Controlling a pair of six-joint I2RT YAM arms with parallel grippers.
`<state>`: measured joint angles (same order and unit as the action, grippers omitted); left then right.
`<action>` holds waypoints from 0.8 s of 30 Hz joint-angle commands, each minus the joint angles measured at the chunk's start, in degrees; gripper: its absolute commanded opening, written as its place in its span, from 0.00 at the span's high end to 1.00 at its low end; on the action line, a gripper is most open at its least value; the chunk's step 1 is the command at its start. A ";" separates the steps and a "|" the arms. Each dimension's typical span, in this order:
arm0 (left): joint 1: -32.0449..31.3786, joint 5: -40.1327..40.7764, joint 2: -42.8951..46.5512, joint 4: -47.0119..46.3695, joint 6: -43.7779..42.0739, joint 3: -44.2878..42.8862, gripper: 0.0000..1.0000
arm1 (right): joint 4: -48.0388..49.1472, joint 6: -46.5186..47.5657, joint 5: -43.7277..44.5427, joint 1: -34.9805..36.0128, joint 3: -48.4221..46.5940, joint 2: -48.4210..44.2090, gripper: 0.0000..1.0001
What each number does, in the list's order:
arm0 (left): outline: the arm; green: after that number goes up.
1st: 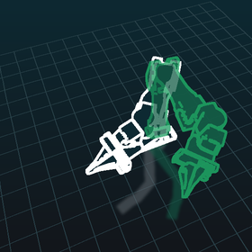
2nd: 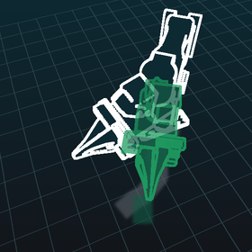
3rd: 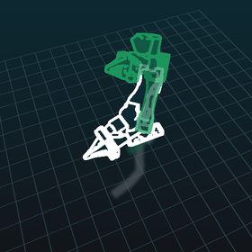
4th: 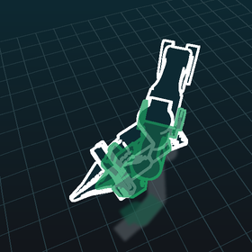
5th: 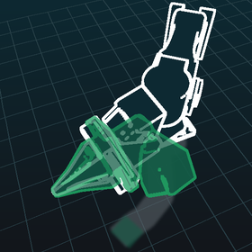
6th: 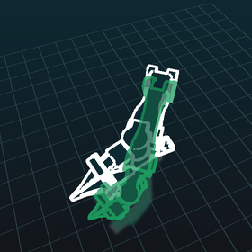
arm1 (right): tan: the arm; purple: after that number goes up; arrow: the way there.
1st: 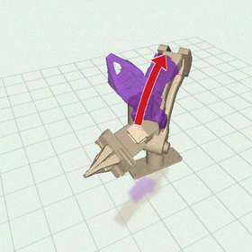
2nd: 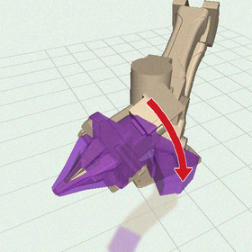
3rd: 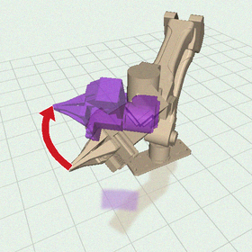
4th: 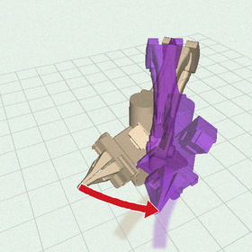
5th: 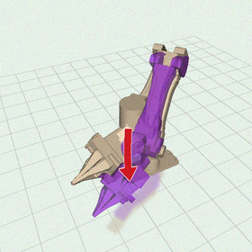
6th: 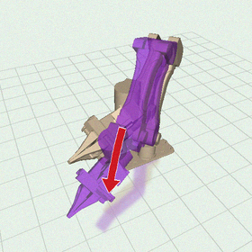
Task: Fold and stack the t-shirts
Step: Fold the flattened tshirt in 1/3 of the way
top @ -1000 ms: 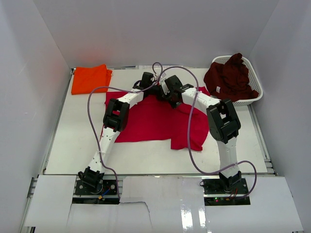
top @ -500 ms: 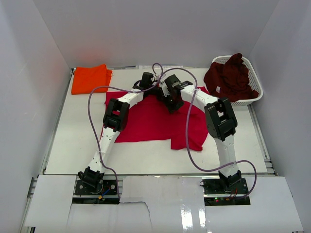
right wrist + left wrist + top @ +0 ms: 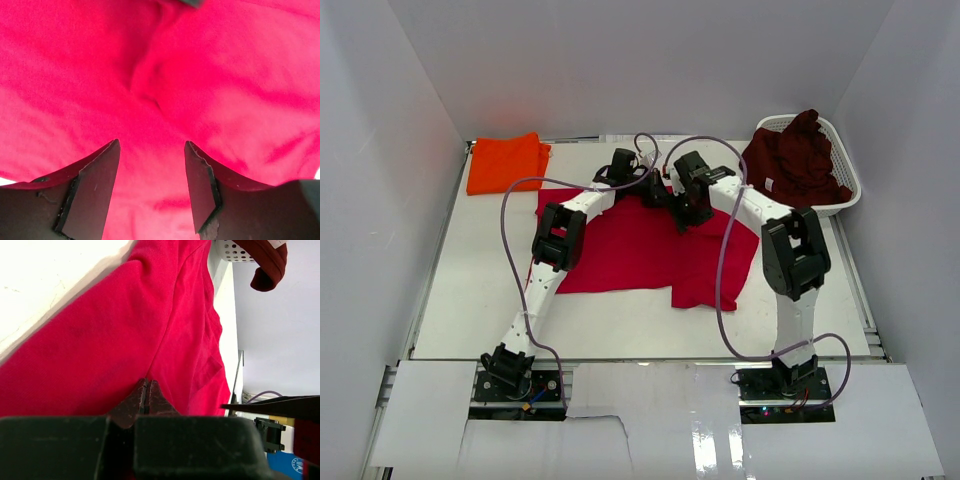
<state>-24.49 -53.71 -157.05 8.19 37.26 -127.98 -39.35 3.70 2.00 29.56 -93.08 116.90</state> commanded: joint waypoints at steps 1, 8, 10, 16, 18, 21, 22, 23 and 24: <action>-0.29 1.24 5.52 2.01 -1.40 0.98 1.00 | 2.43 -3.27 2.13 -0.73 5.07 -8.08 0.39; 0.32 0.46 10.97 1.04 2.02 -3.23 0.96 | 3.23 -9.15 4.15 -3.28 12.12 -17.31 0.38; 0.84 -0.16 12.81 1.39 2.65 -3.33 0.95 | 2.44 -10.46 3.89 -3.89 13.53 -18.55 0.37; 2.25 3.43 29.06 9.03 -4.72 12.44 0.98 | 0.51 -13.89 0.65 -5.04 20.03 -24.17 0.37; 2.78 8.08 38.34 12.10 -7.53 18.79 0.98 | 0.77 -15.39 -0.59 -5.04 23.79 -28.03 0.36; 4.36 11.26 50.47 12.03 -10.00 33.64 0.97 | 1.64 -17.32 -1.12 -5.04 28.02 -34.79 0.34; 4.89 11.44 53.14 11.77 -10.71 40.72 0.96 | 2.00 -17.76 -0.60 -5.04 30.74 -36.64 0.34; 5.07 12.05 55.34 11.59 -11.06 43.84 0.96 | 1.91 -18.46 -0.33 -5.04 31.98 -39.44 0.34; 5.07 11.97 57.36 10.89 -11.24 46.66 0.95 | 1.83 -18.91 -0.24 -5.04 33.30 -40.43 0.32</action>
<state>-20.03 -44.84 -104.47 16.82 29.63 -89.03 -37.69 -12.08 2.26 24.49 -62.46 81.54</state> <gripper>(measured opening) 0.038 0.670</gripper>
